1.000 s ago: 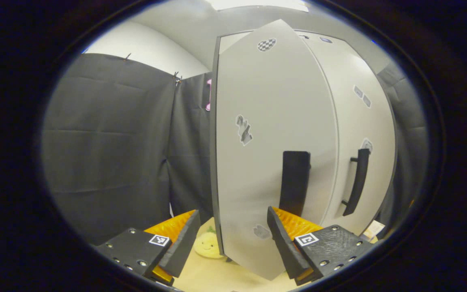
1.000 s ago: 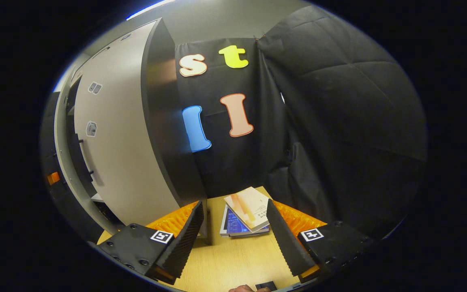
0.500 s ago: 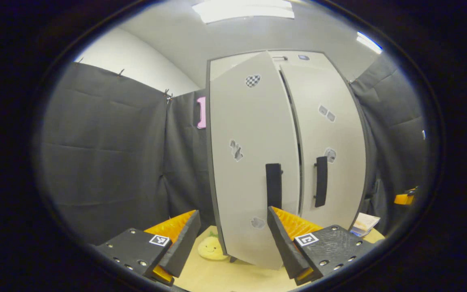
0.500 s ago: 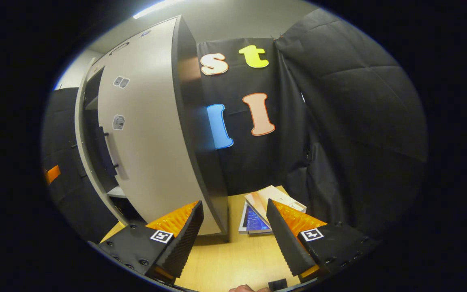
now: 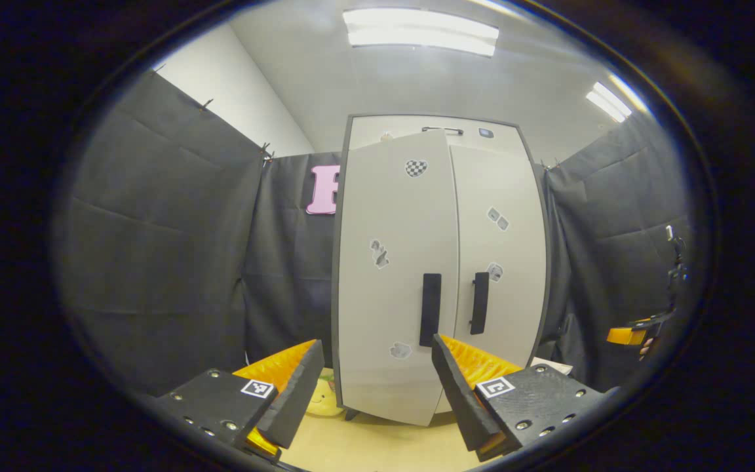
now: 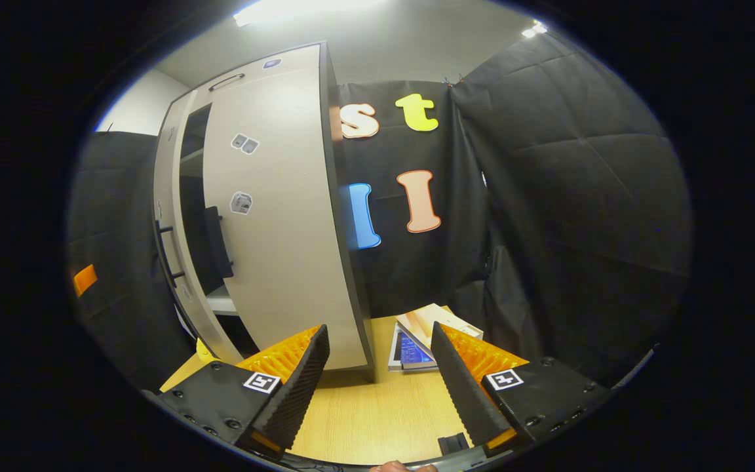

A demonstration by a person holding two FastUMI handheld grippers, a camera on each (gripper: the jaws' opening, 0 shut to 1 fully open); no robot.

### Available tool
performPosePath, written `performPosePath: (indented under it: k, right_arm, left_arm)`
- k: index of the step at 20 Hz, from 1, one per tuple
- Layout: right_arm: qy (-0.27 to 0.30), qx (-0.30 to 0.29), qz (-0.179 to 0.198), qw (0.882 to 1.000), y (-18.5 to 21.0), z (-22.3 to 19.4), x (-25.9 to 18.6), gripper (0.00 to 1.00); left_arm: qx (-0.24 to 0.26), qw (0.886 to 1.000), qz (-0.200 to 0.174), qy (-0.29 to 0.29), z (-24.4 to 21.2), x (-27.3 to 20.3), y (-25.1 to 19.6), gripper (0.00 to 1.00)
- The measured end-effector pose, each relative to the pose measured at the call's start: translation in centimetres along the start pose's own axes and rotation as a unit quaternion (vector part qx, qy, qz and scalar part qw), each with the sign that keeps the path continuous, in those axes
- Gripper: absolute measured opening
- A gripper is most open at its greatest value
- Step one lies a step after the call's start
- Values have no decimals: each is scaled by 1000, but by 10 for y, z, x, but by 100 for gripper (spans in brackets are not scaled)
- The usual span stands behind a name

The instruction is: Grab one shoe with the right hand and put it into the shoe cabinet, grab the other shoe with the left hand and put it into the shoe cabinet; then close the right door with the right hand and the left door with the left hand.

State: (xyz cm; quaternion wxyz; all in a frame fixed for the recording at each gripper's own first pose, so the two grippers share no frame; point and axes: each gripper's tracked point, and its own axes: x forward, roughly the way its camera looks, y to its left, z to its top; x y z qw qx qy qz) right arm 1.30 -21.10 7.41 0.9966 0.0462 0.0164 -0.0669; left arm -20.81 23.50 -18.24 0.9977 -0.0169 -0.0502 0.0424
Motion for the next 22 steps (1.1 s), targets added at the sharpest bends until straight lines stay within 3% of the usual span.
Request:
performPosePath:
  k: [1,2,10,22]
  right_arm:
    - [-3,1,-2,1000,3,-3,-7,92]
    - [-10,2,-2,1000,9,-4,-14,98]
    - [-21,-9,13,1000,46,-33,-56,98]
    - [-46,-18,-17,999,36,-22,-69,98]
  left_arm:
    - [1,1000,4,-2,1,0,2,94]
    - [3,1000,3,-3,0,0,1,94]
    - [-23,999,-19,32,-10,-3,3,96]
    - [-31,998,-35,37,-10,5,4,95]
